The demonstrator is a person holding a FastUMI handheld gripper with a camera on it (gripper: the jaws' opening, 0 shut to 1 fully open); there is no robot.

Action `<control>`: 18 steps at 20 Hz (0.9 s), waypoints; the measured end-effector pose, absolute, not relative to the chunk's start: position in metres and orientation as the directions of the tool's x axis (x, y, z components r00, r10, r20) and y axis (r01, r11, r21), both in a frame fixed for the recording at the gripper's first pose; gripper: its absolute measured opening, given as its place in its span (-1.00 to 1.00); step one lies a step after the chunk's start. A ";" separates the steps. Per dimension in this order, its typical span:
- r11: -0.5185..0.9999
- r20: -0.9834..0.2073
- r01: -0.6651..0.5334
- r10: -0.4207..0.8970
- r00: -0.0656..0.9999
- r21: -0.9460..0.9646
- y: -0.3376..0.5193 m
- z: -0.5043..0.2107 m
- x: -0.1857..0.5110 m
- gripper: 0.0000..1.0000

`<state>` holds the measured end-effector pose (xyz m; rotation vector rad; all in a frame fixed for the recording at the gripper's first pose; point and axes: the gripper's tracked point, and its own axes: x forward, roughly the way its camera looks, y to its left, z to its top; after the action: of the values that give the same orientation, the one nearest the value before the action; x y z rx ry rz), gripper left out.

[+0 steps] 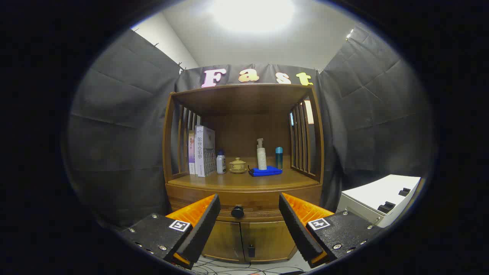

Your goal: Pull open the drawer, take out the items inside it, and place them on the countertop above the cabinet.

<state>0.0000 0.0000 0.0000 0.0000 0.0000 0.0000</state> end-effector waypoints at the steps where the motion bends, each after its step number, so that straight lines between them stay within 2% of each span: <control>1: 1.000 0.001 0.000 0.000 1.000 0.001 0.002 0.000 0.000 0.92; 18: 1.000 -0.009 -0.022 0.022 1.000 0.006 0.005 -0.010 0.010 0.92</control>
<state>0.0101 0.0053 -0.0099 0.0063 0.0089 0.0223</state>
